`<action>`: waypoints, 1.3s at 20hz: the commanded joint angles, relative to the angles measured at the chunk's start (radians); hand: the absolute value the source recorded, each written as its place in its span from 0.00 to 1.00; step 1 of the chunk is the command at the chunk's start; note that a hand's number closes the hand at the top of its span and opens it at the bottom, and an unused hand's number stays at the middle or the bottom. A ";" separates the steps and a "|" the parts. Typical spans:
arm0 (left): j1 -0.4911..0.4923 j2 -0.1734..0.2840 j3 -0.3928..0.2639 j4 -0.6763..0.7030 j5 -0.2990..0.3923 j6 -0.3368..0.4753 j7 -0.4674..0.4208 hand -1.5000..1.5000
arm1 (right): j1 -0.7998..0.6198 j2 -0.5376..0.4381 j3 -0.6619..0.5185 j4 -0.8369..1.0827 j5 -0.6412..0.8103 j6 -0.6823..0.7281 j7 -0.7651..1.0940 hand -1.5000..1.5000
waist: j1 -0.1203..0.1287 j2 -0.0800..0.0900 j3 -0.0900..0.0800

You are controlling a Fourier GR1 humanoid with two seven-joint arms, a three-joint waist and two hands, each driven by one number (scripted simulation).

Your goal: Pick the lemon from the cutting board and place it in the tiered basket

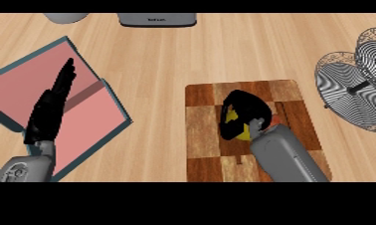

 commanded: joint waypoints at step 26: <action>0.007 0.041 0.079 0.024 0.039 -0.032 -0.016 0.50 | 0.649 -0.493 -0.589 -1.177 -0.316 -0.191 -0.640 1.00 | -0.046 -0.001 0.003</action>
